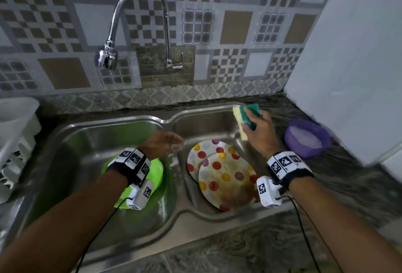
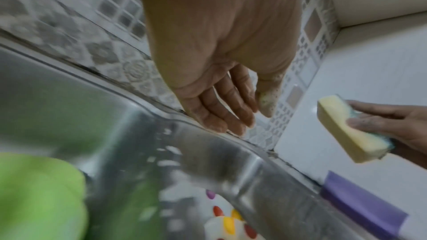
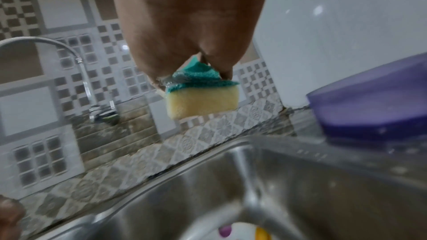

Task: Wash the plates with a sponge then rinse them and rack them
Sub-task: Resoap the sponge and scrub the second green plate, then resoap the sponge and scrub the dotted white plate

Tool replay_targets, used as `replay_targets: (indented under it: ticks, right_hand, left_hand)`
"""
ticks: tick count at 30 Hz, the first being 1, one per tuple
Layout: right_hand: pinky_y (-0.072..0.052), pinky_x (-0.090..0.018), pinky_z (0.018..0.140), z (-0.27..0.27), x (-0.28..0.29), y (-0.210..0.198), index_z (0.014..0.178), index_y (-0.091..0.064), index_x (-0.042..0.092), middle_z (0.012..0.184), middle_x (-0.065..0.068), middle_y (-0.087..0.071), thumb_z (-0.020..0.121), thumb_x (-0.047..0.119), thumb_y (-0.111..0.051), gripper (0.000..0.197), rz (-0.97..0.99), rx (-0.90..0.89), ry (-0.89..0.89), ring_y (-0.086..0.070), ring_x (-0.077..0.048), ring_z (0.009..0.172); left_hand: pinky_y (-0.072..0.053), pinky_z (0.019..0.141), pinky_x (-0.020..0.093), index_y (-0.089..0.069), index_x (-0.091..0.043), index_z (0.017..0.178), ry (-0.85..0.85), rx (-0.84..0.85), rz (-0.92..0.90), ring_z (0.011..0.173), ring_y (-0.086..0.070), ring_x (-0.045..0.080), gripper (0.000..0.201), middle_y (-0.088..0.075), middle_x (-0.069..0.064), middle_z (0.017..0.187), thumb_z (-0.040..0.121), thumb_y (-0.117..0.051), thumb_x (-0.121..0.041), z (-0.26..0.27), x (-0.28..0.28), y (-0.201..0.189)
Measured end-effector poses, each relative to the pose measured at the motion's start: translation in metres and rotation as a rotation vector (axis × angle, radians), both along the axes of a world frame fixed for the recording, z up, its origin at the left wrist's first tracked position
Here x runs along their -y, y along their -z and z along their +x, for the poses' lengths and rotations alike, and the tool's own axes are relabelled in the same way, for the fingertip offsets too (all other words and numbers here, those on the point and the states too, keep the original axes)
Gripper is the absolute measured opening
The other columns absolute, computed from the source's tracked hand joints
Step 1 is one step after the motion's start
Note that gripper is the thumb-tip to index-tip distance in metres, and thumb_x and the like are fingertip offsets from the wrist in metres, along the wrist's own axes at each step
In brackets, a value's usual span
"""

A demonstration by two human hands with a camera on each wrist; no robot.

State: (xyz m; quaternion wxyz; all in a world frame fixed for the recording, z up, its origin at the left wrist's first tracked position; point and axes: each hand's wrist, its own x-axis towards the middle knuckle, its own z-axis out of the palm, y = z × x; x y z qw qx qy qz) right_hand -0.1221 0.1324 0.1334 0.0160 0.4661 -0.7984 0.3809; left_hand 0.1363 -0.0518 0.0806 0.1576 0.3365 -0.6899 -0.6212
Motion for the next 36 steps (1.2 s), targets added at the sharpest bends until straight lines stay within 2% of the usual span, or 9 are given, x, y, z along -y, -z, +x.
replay_targets:
  ticks: [4,6,11,15,20,24,29,33,36]
  right_hand:
    - [-0.025,-0.023,0.107,-0.067,-0.035,-0.008,0.131,-0.053,0.016,0.134,-0.023,-0.038,0.085,0.015,-0.063,0.047,0.033,-0.016,0.1,-0.044,-0.035,0.122]
    - [-0.024,-0.023,0.107,-0.102,-0.051,-0.007,0.131,-0.053,0.014,0.134,-0.025,-0.038,0.085,0.017,-0.064,0.047,0.08,-0.016,0.135,-0.041,-0.035,0.124]
    - [-0.039,-0.04,0.104,-0.176,-0.081,0.007,0.129,-0.055,0.01,0.123,-0.029,-0.056,0.078,0.034,-0.054,0.056,0.246,0.013,0.166,-0.051,-0.038,0.116]
    - [-0.042,-0.034,0.093,-0.201,-0.09,0.014,0.118,-0.061,-0.003,0.109,-0.031,-0.064,0.079,0.008,-0.068,0.041,0.34,-0.016,0.132,-0.061,-0.04,0.102]
    - [-0.033,-0.012,0.083,-0.219,-0.086,0.038,0.121,-0.059,-0.002,0.115,-0.026,-0.063,0.078,0.007,-0.068,0.044,0.514,-0.018,0.042,-0.061,-0.033,0.106]
    - [-0.041,-0.026,0.092,-0.227,-0.078,0.044,0.126,-0.057,0.006,0.115,-0.022,-0.065,0.081,0.019,-0.068,0.048,0.649,-0.007,0.026,-0.06,-0.032,0.108]
    - [-0.022,-0.035,0.114,-0.233,-0.071,0.046,0.142,-0.038,0.016,0.144,-0.016,-0.042,0.087,0.024,-0.06,0.06,0.832,0.051,0.035,-0.033,-0.031,0.137]
    - [-0.033,-0.03,0.105,-0.231,-0.069,0.04,0.14,-0.041,0.017,0.139,-0.016,-0.049,0.086,0.026,-0.056,0.057,0.786,0.028,0.043,-0.045,-0.03,0.129]
    - [-0.04,-0.031,0.096,-0.227,-0.073,0.033,0.133,-0.051,0.014,0.124,-0.02,-0.061,0.071,0.037,-0.043,0.067,0.669,-0.023,0.038,-0.057,-0.033,0.114]
  left_hand:
    - [-0.054,0.055,0.017,-0.067,-0.012,0.081,-0.053,-0.014,-0.014,0.063,-0.066,0.009,0.016,-0.071,-0.003,0.066,0.077,-0.072,0.002,-0.073,-0.025,0.002]
    - [-0.052,0.053,0.018,-0.066,-0.013,0.087,-0.106,0.055,-0.046,0.069,-0.063,0.016,0.012,-0.069,0.002,0.076,0.082,-0.069,-0.003,-0.104,-0.034,0.014]
    - [-0.058,0.078,0.038,-0.06,-0.006,0.119,-0.155,0.265,-0.02,0.089,-0.063,0.027,0.035,-0.064,0.015,0.113,0.085,-0.056,-0.001,-0.15,-0.035,0.065]
    - [-0.049,0.07,0.026,-0.051,0.001,0.129,-0.185,0.39,0.017,0.105,-0.061,0.033,0.04,-0.058,0.021,0.125,0.089,-0.054,0.0,-0.16,-0.038,0.104]
    - [-0.047,0.1,0.039,-0.059,0.001,0.12,-0.195,0.568,0.038,0.117,-0.056,0.036,0.032,-0.059,0.022,0.126,0.09,-0.056,-0.011,-0.157,-0.04,0.148]
    - [-0.042,0.101,0.034,-0.059,-0.011,0.124,-0.205,0.63,0.015,0.119,-0.053,0.031,0.036,-0.056,0.016,0.132,0.088,-0.06,-0.014,-0.153,-0.042,0.162]
    - [-0.04,0.103,0.033,-0.064,-0.021,0.113,-0.173,0.714,-0.114,0.124,-0.048,0.032,0.041,-0.05,0.009,0.136,0.077,-0.061,-0.003,-0.148,-0.041,0.156]
    - [-0.044,0.097,0.031,-0.065,-0.024,0.094,-0.149,0.643,-0.187,0.116,-0.052,0.029,0.031,-0.051,0.005,0.128,0.073,-0.06,-0.001,-0.147,-0.039,0.14]
    - [-0.046,0.092,0.03,-0.059,-0.033,0.08,-0.099,0.529,-0.261,0.109,-0.056,0.024,0.038,-0.054,0.005,0.128,0.075,-0.057,0.005,-0.144,-0.031,0.133]
